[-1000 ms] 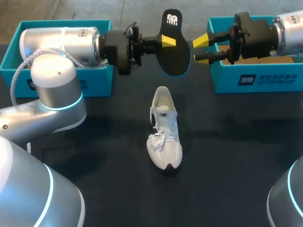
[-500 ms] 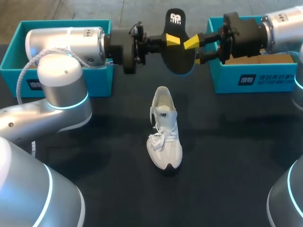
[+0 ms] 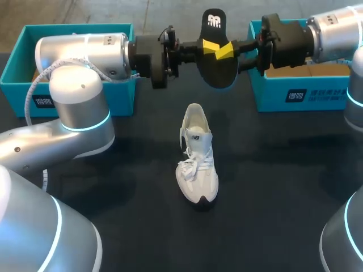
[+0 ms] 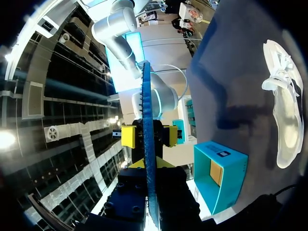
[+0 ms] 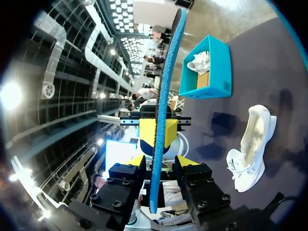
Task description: Take the shoe out of the shoebox, open the shoe tongue, remove and reinsert the insole, then place the shoe into the shoebox
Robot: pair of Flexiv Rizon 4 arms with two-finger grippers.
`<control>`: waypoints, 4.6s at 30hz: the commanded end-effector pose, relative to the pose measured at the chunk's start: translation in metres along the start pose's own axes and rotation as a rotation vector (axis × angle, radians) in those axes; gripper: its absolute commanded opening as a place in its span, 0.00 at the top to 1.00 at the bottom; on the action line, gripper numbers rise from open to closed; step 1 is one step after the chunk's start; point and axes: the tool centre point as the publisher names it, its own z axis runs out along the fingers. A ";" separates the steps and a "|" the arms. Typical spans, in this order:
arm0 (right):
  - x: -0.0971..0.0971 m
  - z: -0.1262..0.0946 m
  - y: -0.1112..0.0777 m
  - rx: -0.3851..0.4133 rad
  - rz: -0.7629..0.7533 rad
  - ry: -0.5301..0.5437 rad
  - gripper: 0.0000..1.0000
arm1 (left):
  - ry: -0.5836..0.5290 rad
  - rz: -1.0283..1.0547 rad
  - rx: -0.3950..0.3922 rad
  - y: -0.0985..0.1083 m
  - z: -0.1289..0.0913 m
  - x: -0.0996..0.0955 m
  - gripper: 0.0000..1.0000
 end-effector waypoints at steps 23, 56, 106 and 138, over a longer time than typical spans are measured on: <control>-0.002 0.005 -0.002 -0.017 -0.017 0.010 1.00 | -0.025 0.005 -0.007 -0.005 -0.001 0.000 0.55; -0.006 -0.012 0.003 -0.059 -0.449 -0.062 1.00 | 0.163 0.133 0.264 -0.004 -0.083 0.026 0.00; -0.001 -0.007 0.008 -0.063 -0.639 -0.059 1.00 | 0.365 0.178 0.368 0.001 -0.115 0.050 0.00; -0.007 -0.002 0.015 -0.073 -0.655 -0.051 1.00 | 0.381 0.175 0.418 0.017 -0.118 0.056 0.00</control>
